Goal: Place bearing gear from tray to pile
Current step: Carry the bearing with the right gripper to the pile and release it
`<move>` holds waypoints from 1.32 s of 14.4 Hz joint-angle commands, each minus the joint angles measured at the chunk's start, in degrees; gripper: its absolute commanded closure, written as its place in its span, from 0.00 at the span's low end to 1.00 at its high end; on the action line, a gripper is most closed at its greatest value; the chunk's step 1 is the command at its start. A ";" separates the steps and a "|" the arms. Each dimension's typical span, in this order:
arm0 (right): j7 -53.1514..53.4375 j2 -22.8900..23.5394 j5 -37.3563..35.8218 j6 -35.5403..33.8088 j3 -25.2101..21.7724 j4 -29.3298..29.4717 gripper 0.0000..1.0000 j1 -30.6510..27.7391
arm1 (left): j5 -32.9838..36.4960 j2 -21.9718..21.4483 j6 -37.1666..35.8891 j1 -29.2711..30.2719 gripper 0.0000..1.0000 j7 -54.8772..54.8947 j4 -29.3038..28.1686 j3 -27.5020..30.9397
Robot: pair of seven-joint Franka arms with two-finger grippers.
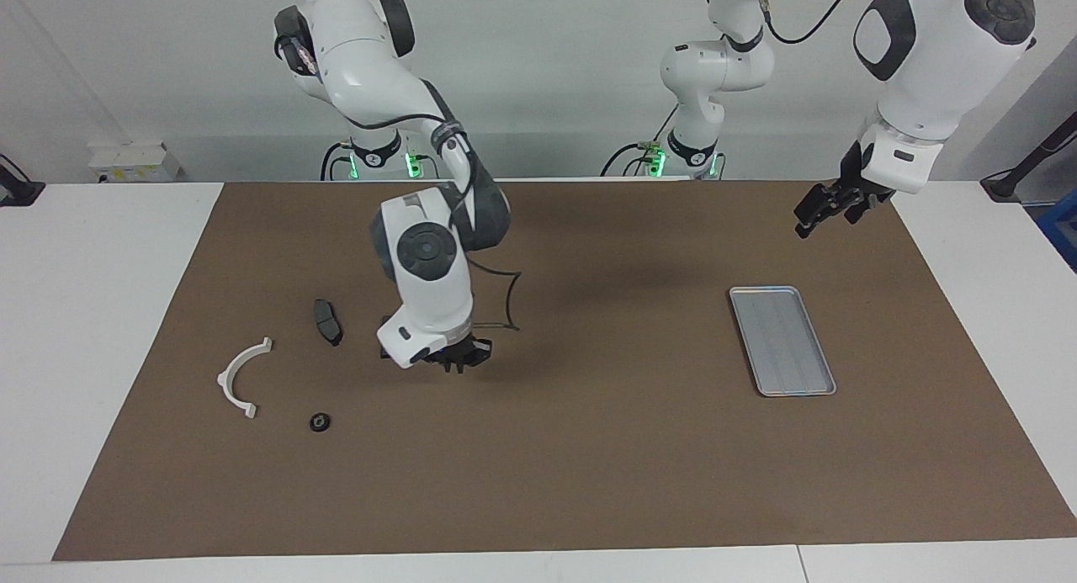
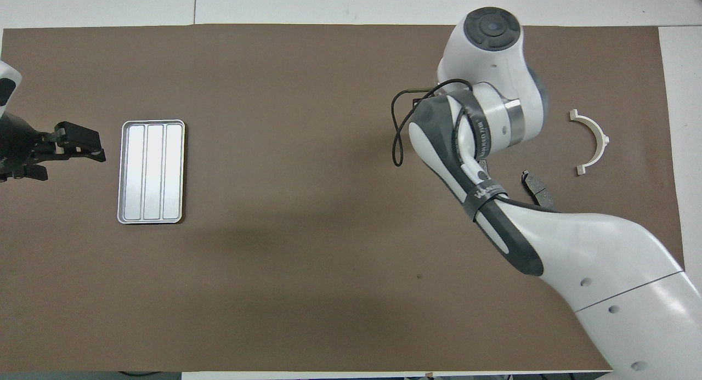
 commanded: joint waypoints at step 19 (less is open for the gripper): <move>-19.73 0.76 -0.11 18.67 0.66 -11.31 0.00 -9.44 | 0.50 -0.71 0.10 -0.38 0.00 12.56 0.70 0.64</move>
